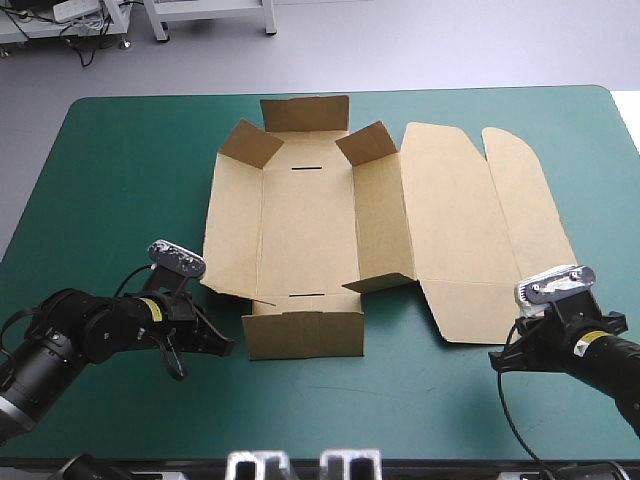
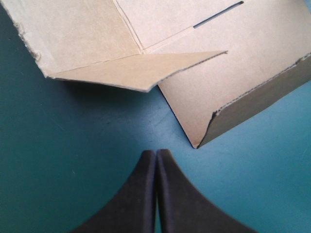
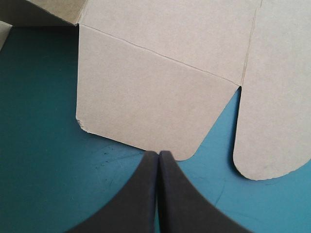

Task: Fold the box

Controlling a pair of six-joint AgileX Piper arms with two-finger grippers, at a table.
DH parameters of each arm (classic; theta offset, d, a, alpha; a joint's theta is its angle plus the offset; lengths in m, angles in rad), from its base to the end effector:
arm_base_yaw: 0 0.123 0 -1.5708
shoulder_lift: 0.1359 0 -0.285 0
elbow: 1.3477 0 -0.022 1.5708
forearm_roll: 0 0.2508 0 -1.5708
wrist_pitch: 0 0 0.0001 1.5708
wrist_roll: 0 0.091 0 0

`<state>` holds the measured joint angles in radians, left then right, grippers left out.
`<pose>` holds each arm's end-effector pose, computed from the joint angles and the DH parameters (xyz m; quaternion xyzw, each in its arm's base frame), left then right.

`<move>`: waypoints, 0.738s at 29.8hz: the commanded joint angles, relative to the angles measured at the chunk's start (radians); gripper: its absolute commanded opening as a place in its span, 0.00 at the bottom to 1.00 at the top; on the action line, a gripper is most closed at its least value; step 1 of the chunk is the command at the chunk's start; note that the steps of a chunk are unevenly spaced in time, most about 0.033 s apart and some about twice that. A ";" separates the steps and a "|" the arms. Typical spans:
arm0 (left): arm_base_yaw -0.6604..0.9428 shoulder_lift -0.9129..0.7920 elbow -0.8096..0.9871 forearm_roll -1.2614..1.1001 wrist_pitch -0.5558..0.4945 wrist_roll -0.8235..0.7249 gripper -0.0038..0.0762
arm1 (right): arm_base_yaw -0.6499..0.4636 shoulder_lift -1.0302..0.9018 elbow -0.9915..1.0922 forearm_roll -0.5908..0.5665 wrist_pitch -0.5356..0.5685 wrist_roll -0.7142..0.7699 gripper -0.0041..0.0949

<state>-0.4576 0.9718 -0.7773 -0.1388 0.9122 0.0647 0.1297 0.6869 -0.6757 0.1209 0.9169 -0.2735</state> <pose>0.1499 -0.0850 0.2961 0.2228 0.9341 -0.1161 0.2537 0.1130 0.0235 0.3055 -0.1698 0.9170 0.0322 0.3595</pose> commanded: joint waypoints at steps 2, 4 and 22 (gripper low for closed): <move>-0.004 -0.013 -0.024 -0.019 -0.038 -0.005 0.04 | 0.001 -0.002 -0.023 0.008 -0.053 -0.005 0.02; -0.004 -0.013 -0.024 -0.019 -0.038 -0.005 0.04 | 0.001 -0.002 -0.023 0.008 -0.053 -0.005 0.02; -0.004 -0.013 -0.077 -0.008 -0.038 0.001 0.04 | 0.001 -0.002 -0.023 0.008 -0.053 -0.005 0.02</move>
<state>-0.4576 0.9718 -0.7931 -0.1377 0.9134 0.0647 0.1297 0.6869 -0.6757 0.1209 0.9169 -0.2735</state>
